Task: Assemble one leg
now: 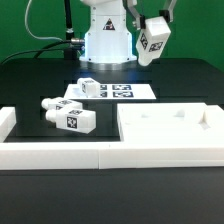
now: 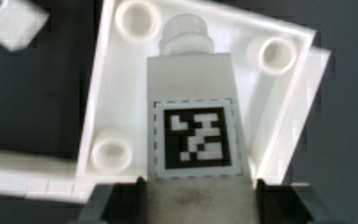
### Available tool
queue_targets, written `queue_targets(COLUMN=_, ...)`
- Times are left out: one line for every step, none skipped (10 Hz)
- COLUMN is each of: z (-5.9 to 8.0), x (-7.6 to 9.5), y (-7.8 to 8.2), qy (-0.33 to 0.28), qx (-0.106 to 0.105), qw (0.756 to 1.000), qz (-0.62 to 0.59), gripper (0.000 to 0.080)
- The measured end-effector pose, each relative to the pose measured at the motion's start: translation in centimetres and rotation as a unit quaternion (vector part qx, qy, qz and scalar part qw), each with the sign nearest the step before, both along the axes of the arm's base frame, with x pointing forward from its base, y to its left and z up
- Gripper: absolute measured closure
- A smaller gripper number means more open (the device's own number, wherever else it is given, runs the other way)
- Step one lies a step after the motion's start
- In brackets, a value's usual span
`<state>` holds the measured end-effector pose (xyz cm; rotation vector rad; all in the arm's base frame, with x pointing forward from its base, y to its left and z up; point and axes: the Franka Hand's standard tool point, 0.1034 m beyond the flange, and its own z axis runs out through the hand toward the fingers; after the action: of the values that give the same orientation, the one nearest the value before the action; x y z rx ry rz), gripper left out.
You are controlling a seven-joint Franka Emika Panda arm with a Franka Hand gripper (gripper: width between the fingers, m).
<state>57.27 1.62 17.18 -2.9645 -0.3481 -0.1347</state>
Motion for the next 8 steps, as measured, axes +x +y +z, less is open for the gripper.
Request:
queue_targets(z=-0.1, x=-0.2, y=-0.4, qy=-0.029, qx=-0.002, qw=1.000, qz=-0.006, gripper=0.0515)
queue_targets(z=-0.2, x=0.0, y=-0.9, qy=-0.059, qx=-0.007, qw=0.998, qz=-0.010, gripper=0.0515)
queue_targets(z=-0.4, x=0.2, y=-1.0, qy=-0.088, qx=-0.011, qw=0.996, qz=-0.021, gripper=0.0515)
queue_targets(z=-1.0, x=0.6, y=0.0, qy=-0.140, qx=-0.013, qw=0.989, qz=-0.040, gripper=0.0515)
queue_targets(z=-1.9, x=1.2, y=1.0, qy=-0.179, qx=-0.025, qw=0.982, qz=-0.048, gripper=0.0515)
queue_targets(z=-2.1, x=2.2, y=1.4, qy=-0.204, qx=-0.032, qw=0.977, qz=-0.051, gripper=0.0515)
queue_targets(z=-1.4, x=3.5, y=1.2, qy=-0.245, qx=-0.044, qw=0.966, qz=-0.062, gripper=0.0515)
queue_targets(z=-1.2, x=4.5, y=1.6, qy=-0.271, qx=-0.041, qw=0.958, qz=-0.090, gripper=0.0515)
